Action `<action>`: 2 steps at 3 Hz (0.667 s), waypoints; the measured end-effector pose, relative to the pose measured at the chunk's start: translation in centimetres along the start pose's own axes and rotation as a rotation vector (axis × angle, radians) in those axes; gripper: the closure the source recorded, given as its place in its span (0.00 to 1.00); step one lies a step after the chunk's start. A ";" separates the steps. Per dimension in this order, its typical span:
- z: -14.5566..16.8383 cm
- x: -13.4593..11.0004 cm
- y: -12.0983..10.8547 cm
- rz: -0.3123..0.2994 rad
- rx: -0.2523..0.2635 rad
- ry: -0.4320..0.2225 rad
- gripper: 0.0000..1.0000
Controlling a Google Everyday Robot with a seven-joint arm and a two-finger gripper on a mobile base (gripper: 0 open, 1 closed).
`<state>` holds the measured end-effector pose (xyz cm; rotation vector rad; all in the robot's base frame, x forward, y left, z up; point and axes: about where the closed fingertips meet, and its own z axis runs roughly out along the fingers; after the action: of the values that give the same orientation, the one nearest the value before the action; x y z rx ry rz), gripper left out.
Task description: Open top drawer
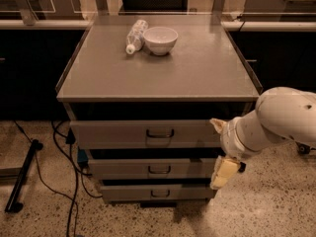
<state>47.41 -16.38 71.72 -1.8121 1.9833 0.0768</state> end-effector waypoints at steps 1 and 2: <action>0.8 0.4 -0.7 -0.012 0.019 0.030 0.00; 2.0 0.8 -1.9 -0.013 0.028 0.051 0.00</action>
Offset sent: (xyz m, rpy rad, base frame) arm 0.0431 -0.0067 -0.0303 -0.0715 -0.0249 -0.0249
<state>49.76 -16.76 70.13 -1.8259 1.9970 -0.0014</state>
